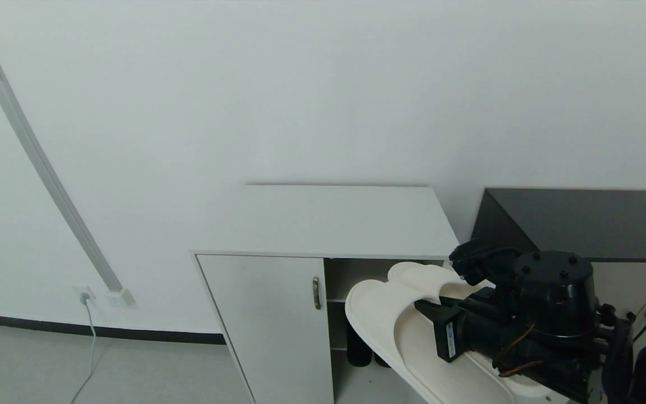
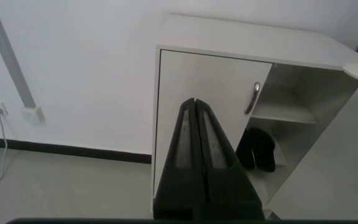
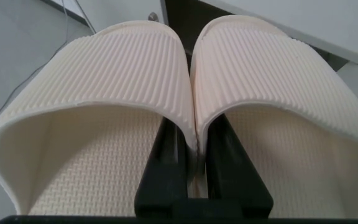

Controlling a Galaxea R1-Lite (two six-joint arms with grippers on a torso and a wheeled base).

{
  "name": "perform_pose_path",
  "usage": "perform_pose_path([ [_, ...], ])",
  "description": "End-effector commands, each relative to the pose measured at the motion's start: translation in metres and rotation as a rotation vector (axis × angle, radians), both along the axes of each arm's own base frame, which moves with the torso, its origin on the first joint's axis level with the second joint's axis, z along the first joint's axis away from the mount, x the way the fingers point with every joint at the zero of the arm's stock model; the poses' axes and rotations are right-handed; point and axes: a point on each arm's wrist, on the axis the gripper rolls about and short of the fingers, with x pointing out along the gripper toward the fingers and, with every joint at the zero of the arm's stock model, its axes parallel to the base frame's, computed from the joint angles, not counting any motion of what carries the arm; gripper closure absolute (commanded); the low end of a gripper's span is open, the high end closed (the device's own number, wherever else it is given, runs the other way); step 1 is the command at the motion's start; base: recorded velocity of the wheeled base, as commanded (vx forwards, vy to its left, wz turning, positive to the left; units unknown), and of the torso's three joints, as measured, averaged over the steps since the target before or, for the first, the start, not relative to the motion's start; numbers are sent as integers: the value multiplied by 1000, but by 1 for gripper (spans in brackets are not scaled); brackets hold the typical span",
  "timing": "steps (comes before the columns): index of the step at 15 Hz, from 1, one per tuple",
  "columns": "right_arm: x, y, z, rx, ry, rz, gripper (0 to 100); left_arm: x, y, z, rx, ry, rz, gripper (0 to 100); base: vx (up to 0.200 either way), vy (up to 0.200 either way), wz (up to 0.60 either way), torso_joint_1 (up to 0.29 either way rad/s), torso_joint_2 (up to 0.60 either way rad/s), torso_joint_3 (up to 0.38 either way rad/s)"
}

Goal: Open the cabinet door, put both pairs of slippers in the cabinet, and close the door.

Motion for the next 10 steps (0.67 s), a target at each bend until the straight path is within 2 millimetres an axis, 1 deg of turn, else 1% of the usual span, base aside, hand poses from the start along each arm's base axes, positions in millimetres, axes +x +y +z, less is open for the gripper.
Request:
perform_pose_path([
  [1,-1,1,0,0,0,3,100,0,0,0,0,1,0,100,0,0,0,-173,393,207],
  [4,-3,2,-1,-2,2,12,100,0,0,0,0,1,0,100,0,0,0,-180,406,232],
  [10,-5,2,-2,-6,6,20,100,0,0,0,0,0,0,100,0,0,0,-223,540,312],
])
